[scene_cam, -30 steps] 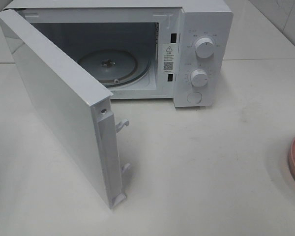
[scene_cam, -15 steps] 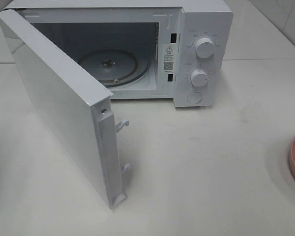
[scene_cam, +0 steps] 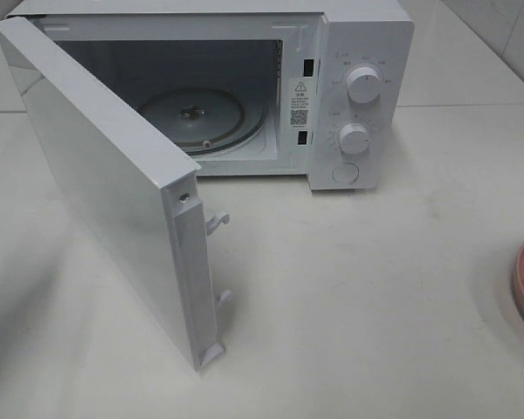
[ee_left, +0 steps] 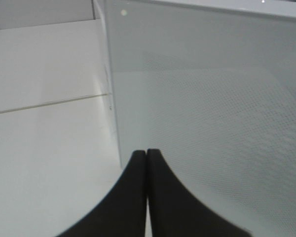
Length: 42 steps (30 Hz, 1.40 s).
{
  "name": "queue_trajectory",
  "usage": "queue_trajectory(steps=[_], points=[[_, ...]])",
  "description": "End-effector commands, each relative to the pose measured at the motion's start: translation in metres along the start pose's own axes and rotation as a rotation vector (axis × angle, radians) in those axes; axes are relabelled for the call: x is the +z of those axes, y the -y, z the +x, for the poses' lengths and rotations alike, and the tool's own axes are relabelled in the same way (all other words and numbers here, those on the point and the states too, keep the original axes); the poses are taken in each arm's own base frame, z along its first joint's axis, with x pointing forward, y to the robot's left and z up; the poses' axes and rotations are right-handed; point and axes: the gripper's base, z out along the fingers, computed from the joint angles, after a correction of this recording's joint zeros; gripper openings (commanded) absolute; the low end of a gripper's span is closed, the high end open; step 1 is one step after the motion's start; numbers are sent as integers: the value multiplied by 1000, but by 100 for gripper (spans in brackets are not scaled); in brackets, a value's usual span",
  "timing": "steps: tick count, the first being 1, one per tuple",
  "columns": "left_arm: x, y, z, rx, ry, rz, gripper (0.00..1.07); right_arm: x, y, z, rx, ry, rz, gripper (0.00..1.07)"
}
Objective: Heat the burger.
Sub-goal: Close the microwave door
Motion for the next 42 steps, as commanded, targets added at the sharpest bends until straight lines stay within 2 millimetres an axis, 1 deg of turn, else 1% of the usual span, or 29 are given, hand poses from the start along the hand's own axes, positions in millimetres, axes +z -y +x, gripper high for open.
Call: queue_trajectory(steps=[1,2,3,4,6,7,8,10,12,13,17,18,19,21,23,24,25,26,28,29,30,31,32,33,34,36,37,39,42], points=[[11,10,-3,29,16,70,0,-3,0,3,1,26,0,75],[11,10,-3,29,16,70,0,-3,0,3,1,26,0,75],[17,16,-4,38,14,89,0,-3,0,3,3,26,1,75],[17,16,-4,38,14,89,0,-3,0,3,3,26,1,75],[24,25,-4,40,13,100,0,-3,0,3,3,26,1,75],[24,25,-4,40,13,100,0,-3,0,3,3,26,1,75],[28,29,-4,35,12,95,0,-3,0,3,3,26,0,75],[29,30,-3,30,8,93,0,-3,0,3,3,26,0,75],[33,38,-2,13,3,92,0,-3,0,3,3,26,0,75],[33,38,-2,13,3,92,0,-3,0,3,3,26,0,75],[40,51,-4,-1,2,89,0,-3,0,3,3,26,0,75],[40,51,-4,-1,2,89,0,-3,0,3,3,26,0,75],[42,57,-5,-1,3,97,0,-3,0,3,3,26,0,75],[43,60,-6,1,6,98,0,-3,0,3,3,26,0,75],[48,68,-8,-17,5,95,0,-3,0,3,3,26,0,75],[48,68,-8,-17,5,95,0,-3,0,3,3,26,0,75],[53,73,-8,-28,1,89,0,-3,0,3,3,26,0,75],[53,73,-8,-28,1,89,0,-3,0,3,3,26,0,75],[62,83,-10,-24,-2,98,0,-3,0,3,3,26,0,75],[62,83,-10,-24,-2,98,0,-3,0,3,3,26,0,75],[67,91,-12,-16,0,108,0,-3,0,3,3,26,0,75],[67,91,-12,-16,0,108,0,-3,0,3,3,26,0,75],[73,99,-12,-6,-1,114,0,-3,0,3,3,26,0,75],[76,103,-12,-5,-4,116,0,-3,0,3,3,26,0,75],[76,103,-12,-5,-4,116,0,-3,0,3,3,26,0,75],[85,114,-12,-12,-10,119,0,-3,0,3,3,26,0,75],[85,114,-12,-12,-10,119,0,-3,0,3,3,26,0,75],[99,130,-16,-37,-7,94,0,-3,0,3,3,26,0,75],[103,133,-16,-43,-11,83,0,-3,0,3,3,26,0,75]])
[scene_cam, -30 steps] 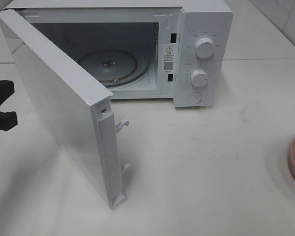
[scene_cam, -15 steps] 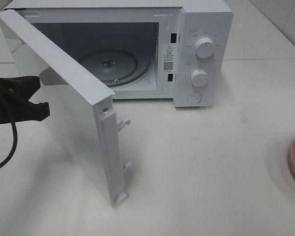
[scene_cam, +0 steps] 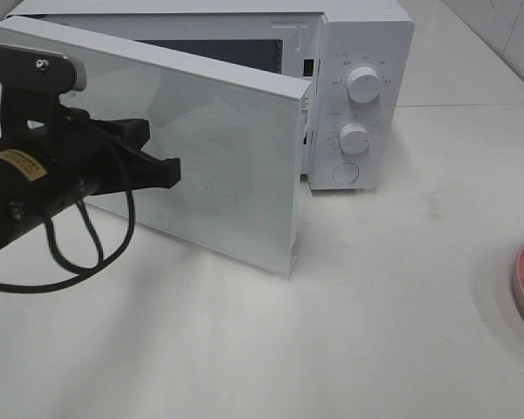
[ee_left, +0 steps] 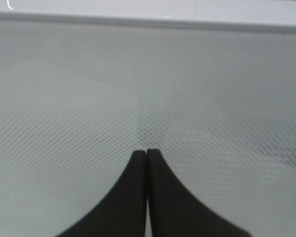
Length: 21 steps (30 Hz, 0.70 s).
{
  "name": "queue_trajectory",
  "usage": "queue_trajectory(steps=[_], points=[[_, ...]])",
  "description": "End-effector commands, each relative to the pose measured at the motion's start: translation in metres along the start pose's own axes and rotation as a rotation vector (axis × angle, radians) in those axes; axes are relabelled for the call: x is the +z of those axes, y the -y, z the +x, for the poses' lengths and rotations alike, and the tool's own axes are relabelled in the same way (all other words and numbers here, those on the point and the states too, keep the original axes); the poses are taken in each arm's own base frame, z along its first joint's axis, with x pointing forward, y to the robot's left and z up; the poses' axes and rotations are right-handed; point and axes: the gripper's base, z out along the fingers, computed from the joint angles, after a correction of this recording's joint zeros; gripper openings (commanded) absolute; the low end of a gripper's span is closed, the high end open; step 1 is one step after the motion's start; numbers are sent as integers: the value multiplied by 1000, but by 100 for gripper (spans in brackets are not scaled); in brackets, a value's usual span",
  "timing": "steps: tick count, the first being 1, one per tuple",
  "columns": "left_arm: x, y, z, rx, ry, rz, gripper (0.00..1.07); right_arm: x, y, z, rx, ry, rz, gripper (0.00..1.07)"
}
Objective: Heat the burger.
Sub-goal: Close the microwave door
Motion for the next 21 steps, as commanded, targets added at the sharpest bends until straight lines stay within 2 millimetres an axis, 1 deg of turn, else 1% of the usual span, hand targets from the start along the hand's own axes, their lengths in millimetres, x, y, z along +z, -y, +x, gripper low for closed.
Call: queue_trajectory(steps=[1,2,5,7,8,10,12,13,14,16,17,18,19,21], points=[[18,15,-7,-24,21,-46,0,-3,0,3,3,26,0,75],[26,22,-9,-18,23,-54,0,-3,0,3,3,26,0,75],[30,25,-12,-17,30,-57,0,-3,0,3,3,26,0,75],[42,34,-17,-24,43,-70,0,-3,0,3,3,26,0,75],[42,34,-17,-24,43,-70,0,-3,0,3,3,26,0,75],[60,42,-23,-43,56,-75,0,-3,0,3,3,26,0,75],[64,43,-24,-51,60,-78,0,-3,0,3,3,26,0,75],[72,46,-28,-57,74,-83,0,-3,0,3,3,26,0,75],[72,46,-28,-57,74,-83,0,-3,0,3,3,26,0,75],[83,50,-31,-37,85,-91,0,-3,0,3,3,26,0,75],[83,50,-31,-37,85,-91,0,-3,0,3,3,26,0,75],[89,52,-33,-37,87,-98,0,-3,0,3,3,26,0,75],[89,52,-33,-37,87,-98,0,-3,0,3,3,26,0,75],[98,56,-36,-57,86,-102,0,-3,0,3,3,26,0,75]])
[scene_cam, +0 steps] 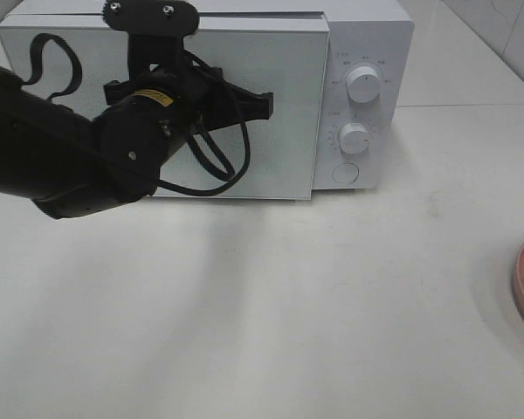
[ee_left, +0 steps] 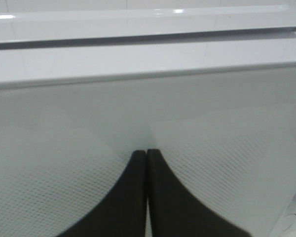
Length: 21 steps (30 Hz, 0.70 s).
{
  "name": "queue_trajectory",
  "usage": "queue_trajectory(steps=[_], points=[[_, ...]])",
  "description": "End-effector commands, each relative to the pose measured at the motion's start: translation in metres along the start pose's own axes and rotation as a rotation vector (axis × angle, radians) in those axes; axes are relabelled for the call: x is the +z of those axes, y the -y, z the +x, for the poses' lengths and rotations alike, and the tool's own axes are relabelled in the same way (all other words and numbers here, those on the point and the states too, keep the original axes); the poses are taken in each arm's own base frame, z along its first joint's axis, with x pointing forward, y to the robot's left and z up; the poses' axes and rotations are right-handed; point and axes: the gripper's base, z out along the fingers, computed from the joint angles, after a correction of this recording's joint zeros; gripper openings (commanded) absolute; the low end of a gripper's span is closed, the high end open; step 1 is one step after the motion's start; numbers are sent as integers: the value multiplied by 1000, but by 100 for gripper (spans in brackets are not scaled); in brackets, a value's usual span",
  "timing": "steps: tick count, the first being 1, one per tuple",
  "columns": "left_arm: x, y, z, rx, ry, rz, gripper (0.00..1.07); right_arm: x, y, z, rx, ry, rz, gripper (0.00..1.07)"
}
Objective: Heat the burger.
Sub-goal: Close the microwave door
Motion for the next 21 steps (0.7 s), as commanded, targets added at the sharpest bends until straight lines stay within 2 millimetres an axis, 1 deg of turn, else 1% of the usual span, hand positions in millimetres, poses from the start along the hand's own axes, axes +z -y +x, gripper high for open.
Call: queue_trajectory(steps=[1,5,9,11,14,19,21], points=[[7,4,-6,-22,18,-14,0,-3,0,3,3,26,0,75],[20,11,-6,-25,21,-9,0,-3,0,3,3,26,0,75],[26,14,-8,-5,22,-13,0,-3,0,3,3,26,0,75],[31,11,-9,-5,15,-45,0,-3,0,3,3,26,0,75],[34,8,-8,-24,9,-67,0,-3,0,3,3,26,0,75],[38,2,-5,-26,-32,-61,0,-3,0,3,3,26,0,75],[37,3,-7,-6,-49,-45,0,-3,0,3,3,26,0,75]])
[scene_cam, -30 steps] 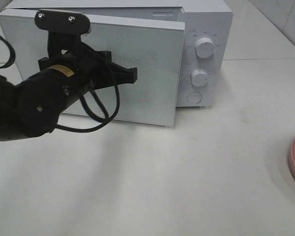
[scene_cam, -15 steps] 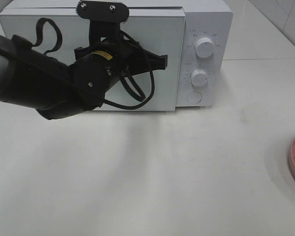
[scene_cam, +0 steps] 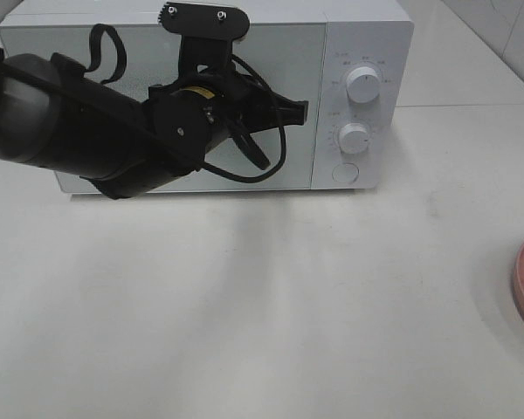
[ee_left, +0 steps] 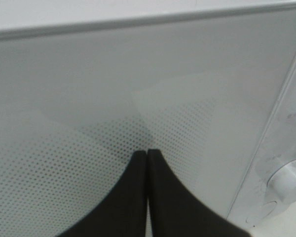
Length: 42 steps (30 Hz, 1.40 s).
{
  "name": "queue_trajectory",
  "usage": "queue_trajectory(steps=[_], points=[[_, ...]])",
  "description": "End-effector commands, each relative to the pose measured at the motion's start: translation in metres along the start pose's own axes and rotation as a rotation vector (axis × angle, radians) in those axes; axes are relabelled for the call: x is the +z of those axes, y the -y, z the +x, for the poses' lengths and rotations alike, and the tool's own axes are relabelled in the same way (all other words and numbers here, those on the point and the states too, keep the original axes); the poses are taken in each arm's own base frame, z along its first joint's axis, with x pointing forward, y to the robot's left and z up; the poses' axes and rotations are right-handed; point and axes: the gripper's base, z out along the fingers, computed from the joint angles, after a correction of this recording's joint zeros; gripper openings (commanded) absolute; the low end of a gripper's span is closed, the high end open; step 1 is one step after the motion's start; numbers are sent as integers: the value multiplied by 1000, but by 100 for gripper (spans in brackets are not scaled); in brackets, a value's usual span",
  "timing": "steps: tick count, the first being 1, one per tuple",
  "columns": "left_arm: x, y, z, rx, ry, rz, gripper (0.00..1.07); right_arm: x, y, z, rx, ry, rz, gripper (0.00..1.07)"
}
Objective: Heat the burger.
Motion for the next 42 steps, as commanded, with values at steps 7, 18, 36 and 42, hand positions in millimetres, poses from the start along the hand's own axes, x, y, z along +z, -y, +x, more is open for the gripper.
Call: queue_trajectory(steps=[7,18,36,42], points=[[-12,5,-14,75,10,13,0,-3,0,3,3,26,0,75],[-53,36,13,129,-239,236,102,-3,0,3,3,26,0,75],[-78,26,9,61,-587,519,100,-3,0,3,3,26,1,75],[-90,-2,2,0,-783,518,100,-3,0,3,4,26,1,75]])
